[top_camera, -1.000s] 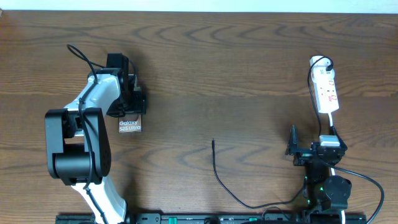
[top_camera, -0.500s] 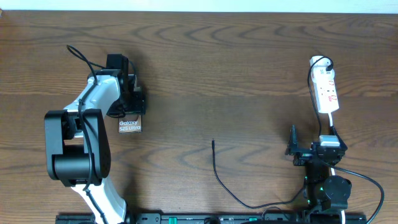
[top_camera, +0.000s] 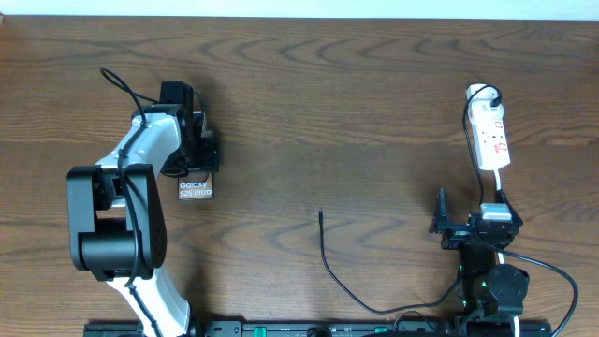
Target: Plug charger to phone and switch on socket
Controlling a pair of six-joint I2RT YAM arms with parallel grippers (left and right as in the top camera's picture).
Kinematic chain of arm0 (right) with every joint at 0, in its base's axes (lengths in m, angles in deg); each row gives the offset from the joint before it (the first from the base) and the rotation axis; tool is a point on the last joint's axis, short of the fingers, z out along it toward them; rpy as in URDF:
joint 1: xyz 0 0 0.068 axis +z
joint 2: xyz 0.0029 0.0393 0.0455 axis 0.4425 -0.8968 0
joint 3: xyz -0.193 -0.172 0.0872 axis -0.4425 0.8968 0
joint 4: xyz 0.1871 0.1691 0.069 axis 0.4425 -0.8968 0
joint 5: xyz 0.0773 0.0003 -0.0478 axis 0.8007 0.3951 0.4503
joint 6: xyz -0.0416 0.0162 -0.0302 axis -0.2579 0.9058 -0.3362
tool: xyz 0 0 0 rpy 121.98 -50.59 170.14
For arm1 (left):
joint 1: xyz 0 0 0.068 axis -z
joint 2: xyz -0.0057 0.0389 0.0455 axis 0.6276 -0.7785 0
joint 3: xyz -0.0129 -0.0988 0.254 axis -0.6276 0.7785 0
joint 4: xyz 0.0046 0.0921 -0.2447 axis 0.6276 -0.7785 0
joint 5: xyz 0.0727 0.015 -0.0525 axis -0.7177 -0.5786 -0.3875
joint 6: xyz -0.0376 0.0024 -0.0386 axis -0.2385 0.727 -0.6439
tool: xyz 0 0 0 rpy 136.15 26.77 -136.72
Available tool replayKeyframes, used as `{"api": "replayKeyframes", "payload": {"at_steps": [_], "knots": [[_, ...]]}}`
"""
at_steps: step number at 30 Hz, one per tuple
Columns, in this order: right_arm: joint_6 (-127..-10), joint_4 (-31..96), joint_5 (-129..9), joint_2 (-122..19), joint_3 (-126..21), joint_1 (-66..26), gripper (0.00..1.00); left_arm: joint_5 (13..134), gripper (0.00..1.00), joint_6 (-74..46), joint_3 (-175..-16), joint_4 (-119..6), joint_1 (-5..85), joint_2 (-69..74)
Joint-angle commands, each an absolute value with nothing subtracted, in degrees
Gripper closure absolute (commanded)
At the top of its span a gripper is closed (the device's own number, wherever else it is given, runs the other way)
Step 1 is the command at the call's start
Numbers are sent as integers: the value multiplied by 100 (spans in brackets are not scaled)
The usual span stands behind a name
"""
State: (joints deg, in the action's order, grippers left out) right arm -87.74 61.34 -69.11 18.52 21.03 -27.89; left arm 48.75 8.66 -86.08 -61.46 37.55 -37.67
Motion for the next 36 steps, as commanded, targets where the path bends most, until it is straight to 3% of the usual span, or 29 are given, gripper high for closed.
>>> {"api": "replayKeyframes", "payload": {"at_steps": [1, 13, 18, 20, 36], "knots": [[-8849, 6116, -6892, 1852, 2108, -2756, 1, 4800, 48, 882, -8407, -6138, 3773, -3869], [-8849, 6116, -6892, 1852, 2108, -2756, 1, 4800, 68, 882, -8407, -6133, 3773, -3869], [-8849, 6116, -6892, 1852, 2108, -2756, 1, 4798, 81, 884, -8410, -6111, 3773, -3867], [-8849, 6116, -6892, 1852, 2108, -2756, 1, 4800, 92, 882, -8412, -6048, 3773, -3867], [-8849, 6116, -6892, 1852, 2108, -2756, 1, 4803, 92, 882, -8945, -6225, 3773, -3570]]}}
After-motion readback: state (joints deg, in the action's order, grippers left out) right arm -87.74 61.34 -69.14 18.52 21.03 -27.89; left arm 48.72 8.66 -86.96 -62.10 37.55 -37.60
